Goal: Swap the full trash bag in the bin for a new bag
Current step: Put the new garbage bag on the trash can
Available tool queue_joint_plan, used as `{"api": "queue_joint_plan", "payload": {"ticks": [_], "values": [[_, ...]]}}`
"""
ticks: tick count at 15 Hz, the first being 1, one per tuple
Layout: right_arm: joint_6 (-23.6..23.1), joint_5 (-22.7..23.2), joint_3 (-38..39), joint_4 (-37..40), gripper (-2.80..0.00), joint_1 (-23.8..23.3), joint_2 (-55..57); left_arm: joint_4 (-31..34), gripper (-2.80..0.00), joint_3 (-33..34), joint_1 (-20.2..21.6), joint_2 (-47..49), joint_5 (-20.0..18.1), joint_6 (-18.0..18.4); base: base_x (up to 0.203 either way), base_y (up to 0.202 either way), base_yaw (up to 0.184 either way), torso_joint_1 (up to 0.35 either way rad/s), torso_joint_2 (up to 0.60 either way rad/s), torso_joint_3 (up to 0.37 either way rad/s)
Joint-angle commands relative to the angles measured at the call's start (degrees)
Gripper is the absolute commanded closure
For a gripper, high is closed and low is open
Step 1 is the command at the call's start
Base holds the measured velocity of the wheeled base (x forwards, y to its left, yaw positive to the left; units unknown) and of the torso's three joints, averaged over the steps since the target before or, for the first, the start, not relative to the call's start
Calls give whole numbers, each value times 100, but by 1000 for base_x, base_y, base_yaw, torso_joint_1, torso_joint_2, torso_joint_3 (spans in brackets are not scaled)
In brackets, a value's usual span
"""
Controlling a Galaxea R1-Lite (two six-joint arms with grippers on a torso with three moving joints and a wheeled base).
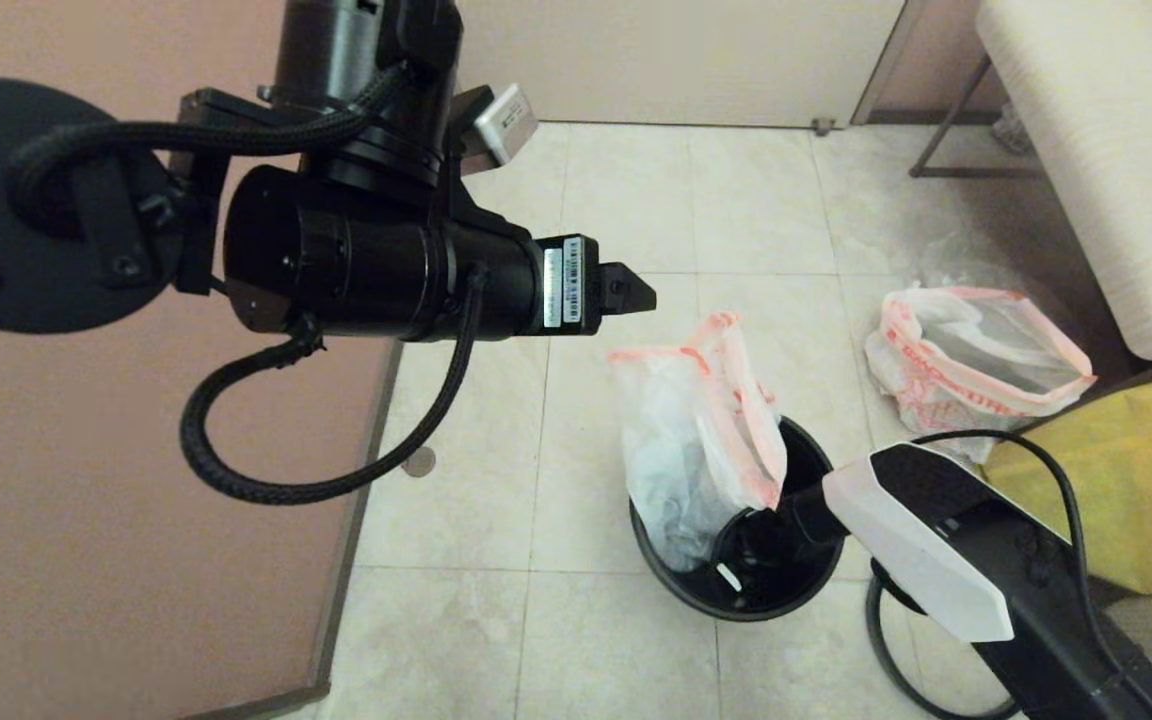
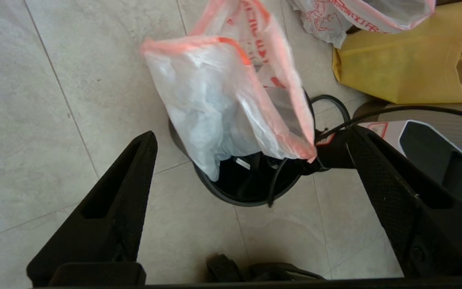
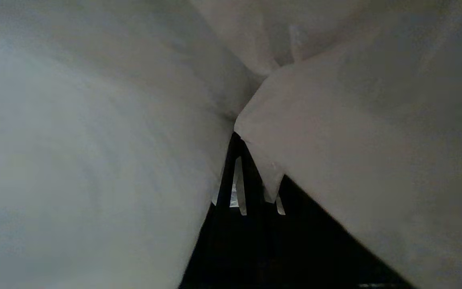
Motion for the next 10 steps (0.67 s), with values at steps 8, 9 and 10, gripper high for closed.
{"api": "queue_joint_plan", "payload": {"ticks": [8, 9, 10], "values": [[294, -100, 370, -237, -280, 62, -275, 66, -280, -50, -19, 29, -14, 21, 0, 0, 0, 0, 0, 0], [447, -100, 569, -213, -280, 110, -468, 152, -280, -94, -10, 66, -140, 17, 0, 0, 0, 0, 0, 0], [574, -114, 815, -167, -280, 157, -720, 381, -280, -233, 1, 135, -247, -1, 0, 0, 0, 0, 0, 0]]}}
